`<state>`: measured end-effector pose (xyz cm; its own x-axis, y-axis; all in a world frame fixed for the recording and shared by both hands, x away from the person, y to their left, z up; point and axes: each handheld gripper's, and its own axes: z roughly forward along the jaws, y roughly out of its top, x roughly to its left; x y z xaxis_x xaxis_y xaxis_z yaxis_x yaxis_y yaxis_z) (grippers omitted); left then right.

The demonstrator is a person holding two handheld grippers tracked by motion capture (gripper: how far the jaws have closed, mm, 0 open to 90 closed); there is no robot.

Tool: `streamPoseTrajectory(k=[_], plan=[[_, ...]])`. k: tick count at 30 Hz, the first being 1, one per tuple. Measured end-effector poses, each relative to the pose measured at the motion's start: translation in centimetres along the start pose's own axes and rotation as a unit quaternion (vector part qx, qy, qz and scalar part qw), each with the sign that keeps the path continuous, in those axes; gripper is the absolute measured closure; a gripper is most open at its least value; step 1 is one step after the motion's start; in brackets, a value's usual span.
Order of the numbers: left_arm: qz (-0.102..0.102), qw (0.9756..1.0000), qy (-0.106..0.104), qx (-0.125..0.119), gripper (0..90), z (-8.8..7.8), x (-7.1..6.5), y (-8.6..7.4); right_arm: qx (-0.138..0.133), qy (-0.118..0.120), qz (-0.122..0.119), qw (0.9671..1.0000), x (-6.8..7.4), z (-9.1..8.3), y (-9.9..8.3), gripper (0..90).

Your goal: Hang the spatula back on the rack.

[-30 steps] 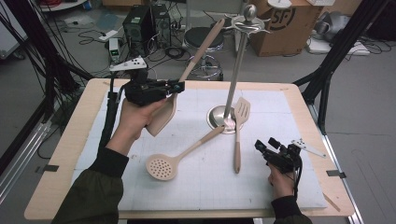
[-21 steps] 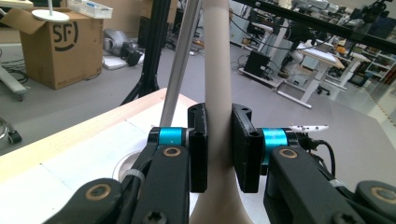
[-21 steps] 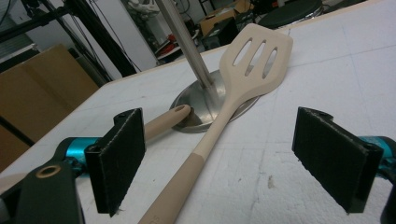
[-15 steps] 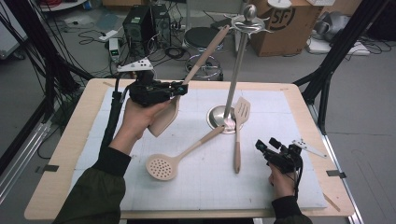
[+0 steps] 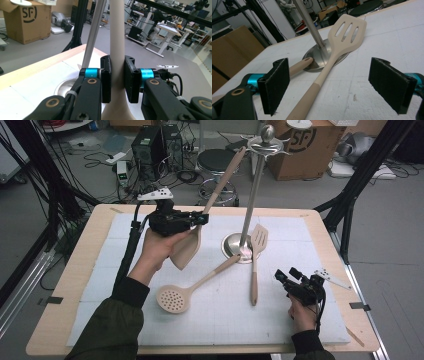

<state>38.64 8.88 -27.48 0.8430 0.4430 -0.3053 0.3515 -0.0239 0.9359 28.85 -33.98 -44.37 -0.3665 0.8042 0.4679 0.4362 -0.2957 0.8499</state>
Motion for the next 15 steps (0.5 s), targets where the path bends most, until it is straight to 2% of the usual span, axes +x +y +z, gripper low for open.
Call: streamPoseTrajectory(k=[7, 11, 13, 15], plan=[[-0.002, 0.9999, -0.01, 0.008, 77.9, 1.6, 0.7, -0.6, -0.005, 0.0, -0.001, 1.0, -0.1, 0.0, 0.0, 16.9], [-0.007, 0.9996, -0.026, 0.007, 77.6, 2.8, 1.1, -1.2, -0.005, 0.0, 0.001, 1.0, -0.3, 0.0, 0.0, 16.9], [-0.004, 0.9994, -0.033, 0.007, 77.6, 3.4, 1.3, -1.5, -0.005, 0.0, 0.004, 1.0, -0.5, 0.0, 0.0, 16.9], [-0.001, 0.9995, -0.031, 0.005, 77.5, 3.9, 1.4, -1.6, -0.004, -0.002, 0.007, 1.0, -0.5, 0.0, 0.1, 16.9]])
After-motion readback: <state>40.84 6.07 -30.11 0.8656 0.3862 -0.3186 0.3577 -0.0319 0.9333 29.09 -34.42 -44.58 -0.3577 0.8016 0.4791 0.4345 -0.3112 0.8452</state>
